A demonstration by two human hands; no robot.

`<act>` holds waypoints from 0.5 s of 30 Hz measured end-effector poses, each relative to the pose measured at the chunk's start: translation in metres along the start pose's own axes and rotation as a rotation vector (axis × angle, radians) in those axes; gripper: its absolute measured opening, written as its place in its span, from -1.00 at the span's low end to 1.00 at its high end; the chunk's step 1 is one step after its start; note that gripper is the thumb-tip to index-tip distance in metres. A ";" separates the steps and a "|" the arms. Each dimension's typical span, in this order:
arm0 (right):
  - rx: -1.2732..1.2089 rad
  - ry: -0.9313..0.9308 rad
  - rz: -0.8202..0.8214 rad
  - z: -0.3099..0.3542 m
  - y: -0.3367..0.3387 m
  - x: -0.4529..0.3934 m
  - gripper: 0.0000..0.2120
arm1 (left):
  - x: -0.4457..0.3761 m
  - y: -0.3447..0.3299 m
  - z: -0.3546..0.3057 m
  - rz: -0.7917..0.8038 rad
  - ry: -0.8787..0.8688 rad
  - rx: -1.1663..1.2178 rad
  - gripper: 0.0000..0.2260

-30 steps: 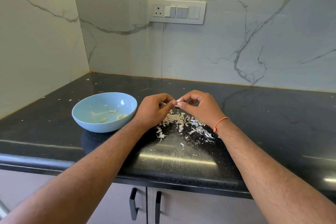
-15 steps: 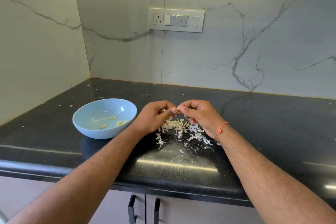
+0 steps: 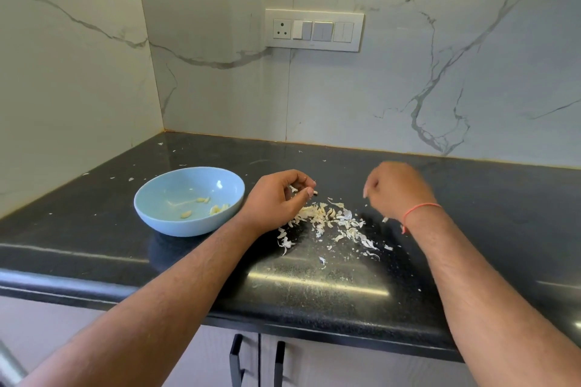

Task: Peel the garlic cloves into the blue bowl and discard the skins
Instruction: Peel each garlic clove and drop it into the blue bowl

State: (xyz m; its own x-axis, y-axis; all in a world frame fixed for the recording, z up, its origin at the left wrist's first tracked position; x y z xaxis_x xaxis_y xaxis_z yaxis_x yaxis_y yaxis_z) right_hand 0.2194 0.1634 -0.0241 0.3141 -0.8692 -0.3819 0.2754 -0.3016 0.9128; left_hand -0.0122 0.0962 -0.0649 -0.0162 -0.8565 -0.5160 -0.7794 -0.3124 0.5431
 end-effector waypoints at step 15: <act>-0.146 0.072 -0.088 0.024 -0.011 0.008 -0.75 | 0.002 0.002 -0.002 -0.019 0.000 -0.046 -0.85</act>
State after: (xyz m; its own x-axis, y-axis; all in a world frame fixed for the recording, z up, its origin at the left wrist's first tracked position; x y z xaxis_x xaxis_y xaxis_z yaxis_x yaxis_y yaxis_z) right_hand 0.1968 0.1503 -0.0333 0.3457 -0.8100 -0.4737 0.4318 -0.3109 0.8467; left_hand -0.0125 0.0930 -0.0630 -0.0013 -0.8503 -0.5263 -0.7502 -0.3472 0.5627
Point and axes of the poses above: each hand's wrist, its own x-axis away from the middle knuckle, its own y-axis out of the back of the hand, z = x × y, the point moved 6 cm from there along -x, towards the middle knuckle, and after that the axes turned 1 degree about y, right-handed, at the moved point
